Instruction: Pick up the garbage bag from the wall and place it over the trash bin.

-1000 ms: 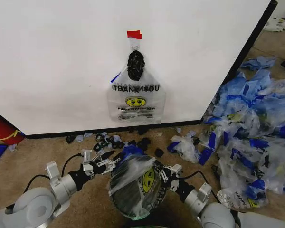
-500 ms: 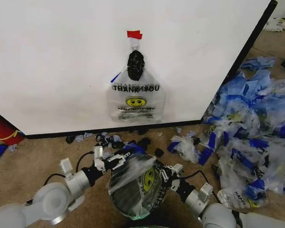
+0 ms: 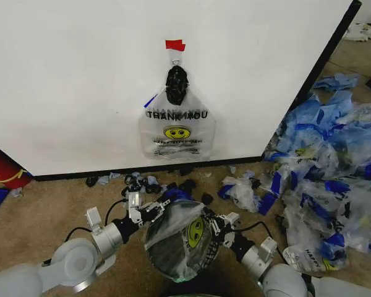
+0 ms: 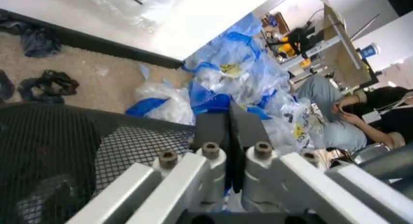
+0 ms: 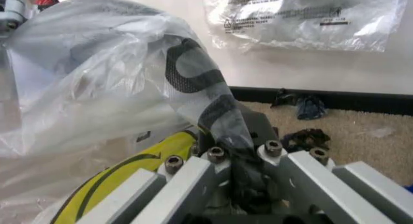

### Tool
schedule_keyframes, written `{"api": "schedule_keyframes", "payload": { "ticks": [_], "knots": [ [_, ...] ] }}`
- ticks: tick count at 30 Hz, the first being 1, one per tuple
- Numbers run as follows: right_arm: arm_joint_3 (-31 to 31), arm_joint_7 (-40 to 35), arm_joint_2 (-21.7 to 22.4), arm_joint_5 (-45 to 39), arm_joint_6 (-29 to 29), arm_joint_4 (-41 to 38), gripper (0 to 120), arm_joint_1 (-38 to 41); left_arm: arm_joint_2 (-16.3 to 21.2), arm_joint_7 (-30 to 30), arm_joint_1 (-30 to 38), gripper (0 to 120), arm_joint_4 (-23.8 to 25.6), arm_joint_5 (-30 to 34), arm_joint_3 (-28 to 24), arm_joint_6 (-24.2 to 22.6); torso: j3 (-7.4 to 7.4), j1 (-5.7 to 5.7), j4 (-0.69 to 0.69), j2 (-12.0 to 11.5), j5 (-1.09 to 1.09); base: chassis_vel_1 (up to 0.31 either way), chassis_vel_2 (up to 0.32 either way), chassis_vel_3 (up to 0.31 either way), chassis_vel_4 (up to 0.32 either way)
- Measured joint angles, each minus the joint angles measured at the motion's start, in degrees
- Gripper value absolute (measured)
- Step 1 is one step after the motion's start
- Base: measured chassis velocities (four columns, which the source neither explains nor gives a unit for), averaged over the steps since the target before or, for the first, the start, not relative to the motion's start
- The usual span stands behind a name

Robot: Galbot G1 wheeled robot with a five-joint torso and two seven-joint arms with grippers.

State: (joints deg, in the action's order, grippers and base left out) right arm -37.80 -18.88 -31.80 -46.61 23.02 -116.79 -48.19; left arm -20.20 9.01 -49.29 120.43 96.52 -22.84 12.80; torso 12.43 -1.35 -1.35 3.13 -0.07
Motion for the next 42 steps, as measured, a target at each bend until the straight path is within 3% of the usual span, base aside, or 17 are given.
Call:
{"api": "schedule_keyframes", "payload": {
  "ticks": [11,25,42],
  "knots": [
    [0.0,0.0,-0.2,0.3,0.0,0.0,0,0.0,-0.1,-0.3,0.4,0,-0.3,0.0,0.0,0.4,0.0,0.0,-0.01,0.0,0.0,0.0,0.0,0.0,0.0],
    [0.2,0.3,0.4,0.3,0.4,-1.3,0,-0.7,-1.4,0.6,1.4,0,-4.8,-0.9,-1.7,0.7,0.0,0.0,0.0,0.0,0.0,0.0,0.0,0.0,0.0],
    [3.2,-1.0,2.1,-3.0,-0.2,-6.5,0,-2.2,-8.9,2.4,2.4,0,-15.8,-5.5,-4.2,2.7,0.0,0.0,-0.01,0.0,0.01,0.0,0.0,0.0,0.0]
  ]
}}
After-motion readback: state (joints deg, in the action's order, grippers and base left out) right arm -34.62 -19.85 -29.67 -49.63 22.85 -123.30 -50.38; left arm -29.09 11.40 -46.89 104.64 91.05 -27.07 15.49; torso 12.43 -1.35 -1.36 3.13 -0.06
